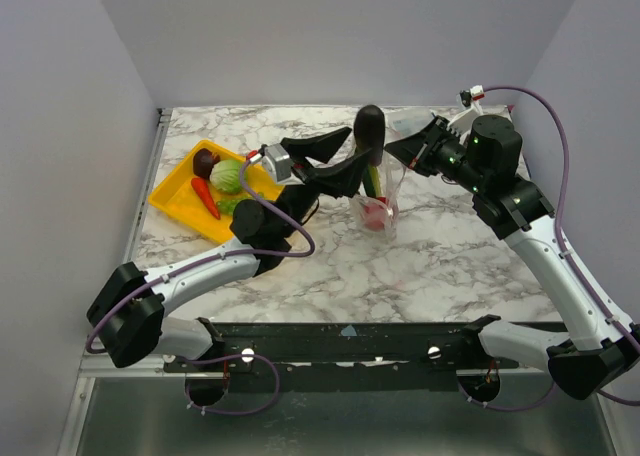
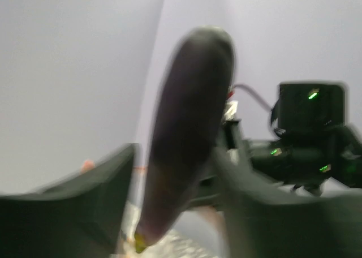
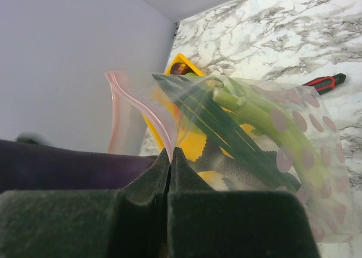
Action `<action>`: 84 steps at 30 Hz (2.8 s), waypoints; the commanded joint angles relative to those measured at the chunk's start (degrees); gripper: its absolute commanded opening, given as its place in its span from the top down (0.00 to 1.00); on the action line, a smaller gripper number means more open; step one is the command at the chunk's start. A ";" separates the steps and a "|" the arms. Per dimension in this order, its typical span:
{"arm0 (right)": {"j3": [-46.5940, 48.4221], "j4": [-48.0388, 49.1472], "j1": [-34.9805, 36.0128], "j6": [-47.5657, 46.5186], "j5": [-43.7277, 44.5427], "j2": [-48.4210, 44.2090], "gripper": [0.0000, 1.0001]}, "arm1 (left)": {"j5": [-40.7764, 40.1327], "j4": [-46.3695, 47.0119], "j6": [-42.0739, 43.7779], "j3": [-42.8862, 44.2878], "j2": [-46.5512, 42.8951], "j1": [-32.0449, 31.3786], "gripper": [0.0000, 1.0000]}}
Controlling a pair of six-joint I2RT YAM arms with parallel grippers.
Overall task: Place the food in the zip-top bag and seal the zipper
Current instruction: Place the fake vegetable in the zipper food storage bag, then adjust the zipper food storage bag at the center of the board.
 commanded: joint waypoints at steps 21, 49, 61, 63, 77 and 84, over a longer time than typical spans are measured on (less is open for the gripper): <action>-0.02 4.81 0.23 0.53 -1.79 0.41 1.00 | -9.77 -66.91 -10.04 10.16 -13.81 0.91 0.12; 0.65 -2.01 0.19 -6.34 2.36 -0.19 1.00 | 18.56 -73.63 -39.83 22.95 1.19 8.65 1.00; -0.03 -2.10 0.23 -7.46 4.15 2.36 1.00 | 20.20 -73.48 -39.41 19.65 0.66 9.28 1.00; 0.50 -2.60 0.20 -7.75 4.62 2.43 1.00 | 21.04 -72.29 -39.26 20.04 0.21 8.95 1.00; 1.13 -3.81 0.23 -8.35 5.60 2.76 1.00 | 21.19 -73.01 -35.70 16.64 -1.61 9.78 0.84; 1.45 -3.44 0.22 -8.42 5.72 2.50 1.00 | 17.00 -78.19 -24.21 17.37 -5.63 12.52 0.43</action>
